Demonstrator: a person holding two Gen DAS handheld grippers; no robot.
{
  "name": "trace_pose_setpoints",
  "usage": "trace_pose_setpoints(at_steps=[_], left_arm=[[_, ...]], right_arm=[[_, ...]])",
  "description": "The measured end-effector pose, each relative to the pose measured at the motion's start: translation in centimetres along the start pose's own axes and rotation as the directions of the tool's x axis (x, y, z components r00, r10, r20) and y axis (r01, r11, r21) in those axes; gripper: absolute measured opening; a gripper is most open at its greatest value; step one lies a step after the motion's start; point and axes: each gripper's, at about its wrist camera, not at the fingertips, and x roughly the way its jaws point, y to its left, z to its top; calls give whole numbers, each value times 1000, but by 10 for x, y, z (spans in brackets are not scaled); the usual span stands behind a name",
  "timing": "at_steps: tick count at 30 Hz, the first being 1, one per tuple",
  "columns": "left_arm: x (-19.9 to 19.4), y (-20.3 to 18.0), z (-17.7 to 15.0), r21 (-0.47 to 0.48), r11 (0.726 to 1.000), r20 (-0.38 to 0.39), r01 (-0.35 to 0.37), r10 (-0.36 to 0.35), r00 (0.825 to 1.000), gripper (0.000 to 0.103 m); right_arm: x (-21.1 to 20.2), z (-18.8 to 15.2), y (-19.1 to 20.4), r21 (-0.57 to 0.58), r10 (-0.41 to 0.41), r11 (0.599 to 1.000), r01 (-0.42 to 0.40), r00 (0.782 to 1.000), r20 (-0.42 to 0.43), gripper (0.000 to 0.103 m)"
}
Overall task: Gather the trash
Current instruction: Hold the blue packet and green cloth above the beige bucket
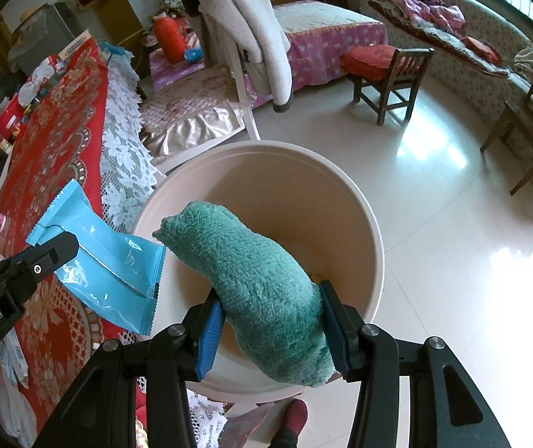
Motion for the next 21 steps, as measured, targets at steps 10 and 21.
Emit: trace_pose_setpoints(at_steps=[10,21], left_arm=[[10,-3,1,6,1000,-11,-21,21,1000,11],[19,-8,0,17,999,-28,-34,35,999,11]], right_arm=[[4,2,-4,9,-7,1000,7,1000,-10,47],[8,3,-5,17,-9,1000,9,1000,-22,47]])
